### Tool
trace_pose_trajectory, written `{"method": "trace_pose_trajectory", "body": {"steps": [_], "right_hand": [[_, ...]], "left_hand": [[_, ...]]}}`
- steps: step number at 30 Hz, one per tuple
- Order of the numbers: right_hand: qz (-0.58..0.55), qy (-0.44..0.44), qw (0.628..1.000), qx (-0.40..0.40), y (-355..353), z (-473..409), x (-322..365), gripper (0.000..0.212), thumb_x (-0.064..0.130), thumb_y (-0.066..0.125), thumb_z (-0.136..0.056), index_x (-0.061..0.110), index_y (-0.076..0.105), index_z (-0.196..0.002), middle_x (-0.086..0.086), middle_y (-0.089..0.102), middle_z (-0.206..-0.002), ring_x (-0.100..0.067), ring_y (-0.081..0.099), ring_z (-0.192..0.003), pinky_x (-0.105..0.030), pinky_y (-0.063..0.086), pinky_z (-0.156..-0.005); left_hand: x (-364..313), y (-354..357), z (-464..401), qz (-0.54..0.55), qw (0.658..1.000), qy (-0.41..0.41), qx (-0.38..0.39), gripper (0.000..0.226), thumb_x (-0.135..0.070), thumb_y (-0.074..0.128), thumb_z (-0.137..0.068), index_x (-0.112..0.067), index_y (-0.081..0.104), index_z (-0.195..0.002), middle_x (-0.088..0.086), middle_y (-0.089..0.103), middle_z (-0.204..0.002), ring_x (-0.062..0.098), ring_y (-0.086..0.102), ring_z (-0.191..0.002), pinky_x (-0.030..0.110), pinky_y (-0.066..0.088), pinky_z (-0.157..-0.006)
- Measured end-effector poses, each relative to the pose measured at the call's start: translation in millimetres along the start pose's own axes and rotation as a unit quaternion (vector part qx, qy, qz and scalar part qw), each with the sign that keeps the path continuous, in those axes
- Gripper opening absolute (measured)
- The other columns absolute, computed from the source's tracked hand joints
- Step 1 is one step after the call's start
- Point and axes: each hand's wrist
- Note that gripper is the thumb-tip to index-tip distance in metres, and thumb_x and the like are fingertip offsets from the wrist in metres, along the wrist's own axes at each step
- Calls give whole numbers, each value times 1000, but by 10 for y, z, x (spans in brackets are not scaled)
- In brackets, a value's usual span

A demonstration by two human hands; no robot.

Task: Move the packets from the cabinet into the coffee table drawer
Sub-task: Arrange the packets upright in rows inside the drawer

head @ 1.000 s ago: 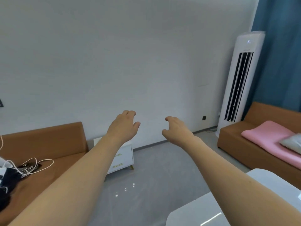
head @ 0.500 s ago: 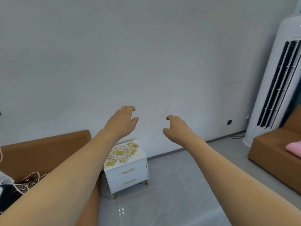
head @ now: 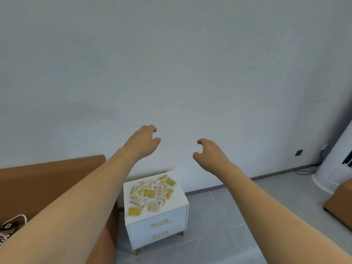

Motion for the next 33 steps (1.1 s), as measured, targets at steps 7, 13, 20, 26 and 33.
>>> {"method": "trace_pose_trajectory", "body": {"steps": [7,13,20,26,33], "right_hand": [[-40,86,995,37,681,-1517,-585,57,23,51,-90,13,37,-144,-5,42,-145,-22,46,-126,-31,40,-94],[-84,122,983,109,1768,-2733,-908,55,21,52,-90,12,38,-143,-5,46,-141,-17,53,-104,-27,40,-79],[-94,181,958,199,3321,-3618,-1256,52,18,51,-90,13,40,-141,-5,49,-135,-15,54,-90,-29,46,-71],[-84,222,948,212,4896,-4063,-1862,49,21,50,-90,14,44,-137,-2,52,-134,-19,59,-98,-30,46,-75],[-16,309,920,239,6158,-4137,-2184,30,20,44,-93,8,48,-120,-8,54,-118,-25,56,-95,-35,46,-76]], "left_hand": [[726,866,-1488,-43,985,-42,159,55,-39,56,-97,-15,41,-143,5,47,-144,24,50,-126,38,43,-101],[1589,1730,-2432,-110,956,-83,259,58,-40,58,-94,-18,40,-144,3,47,-141,22,51,-123,33,44,-95],[2780,3016,-3049,-105,928,-107,341,55,-35,60,-93,-18,42,-142,2,48,-141,21,52,-121,32,44,-95],[3811,4723,-3065,-100,889,-121,431,59,-27,59,-89,-20,38,-144,4,44,-141,24,44,-126,36,47,-92],[4379,5742,-2733,-227,901,10,368,83,-72,63,-74,-21,38,-135,1,46,-130,26,42,-120,38,35,-100]]}}
Point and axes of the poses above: each hand's wrist, its own z-axis away from the middle knuckle, its own y-axis out of the palm, x = y × z
